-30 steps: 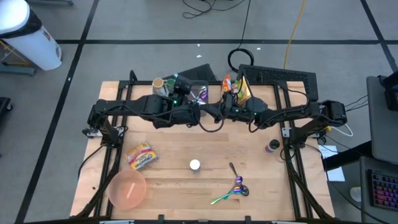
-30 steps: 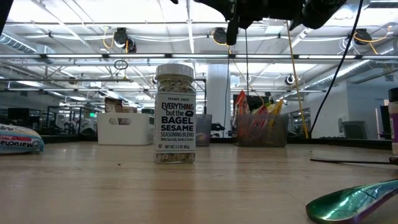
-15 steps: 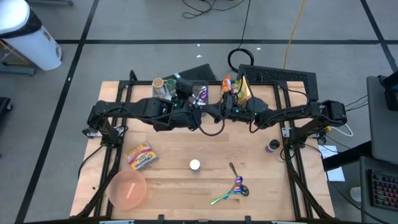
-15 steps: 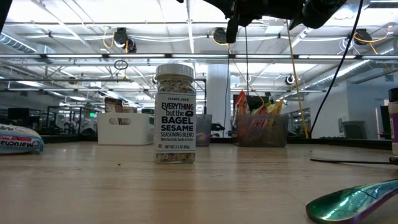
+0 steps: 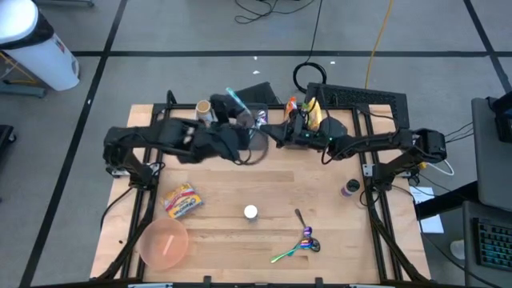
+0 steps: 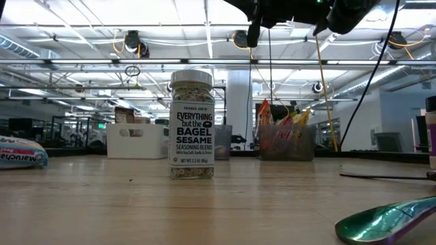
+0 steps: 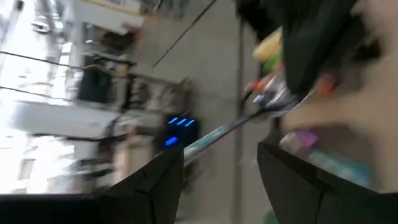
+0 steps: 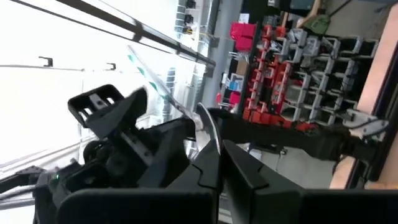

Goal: Pick & Place Food Item
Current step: Put the patterned spoon into the left black bin

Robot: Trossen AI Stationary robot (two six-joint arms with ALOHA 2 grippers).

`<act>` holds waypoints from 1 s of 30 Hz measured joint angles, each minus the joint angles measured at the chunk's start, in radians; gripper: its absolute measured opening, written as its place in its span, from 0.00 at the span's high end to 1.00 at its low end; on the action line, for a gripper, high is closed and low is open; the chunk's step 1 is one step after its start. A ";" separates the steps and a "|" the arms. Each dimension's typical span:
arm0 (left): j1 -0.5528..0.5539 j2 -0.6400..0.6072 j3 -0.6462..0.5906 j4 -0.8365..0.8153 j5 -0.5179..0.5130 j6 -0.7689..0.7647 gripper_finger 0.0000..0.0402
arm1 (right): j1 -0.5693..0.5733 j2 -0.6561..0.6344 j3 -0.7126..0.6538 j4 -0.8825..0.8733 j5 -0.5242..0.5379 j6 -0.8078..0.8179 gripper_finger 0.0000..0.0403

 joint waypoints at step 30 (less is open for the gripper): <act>0.027 -0.153 0.135 -0.011 0.445 -0.484 0.47 | -0.284 -0.088 0.057 -0.153 -0.197 -0.282 1.00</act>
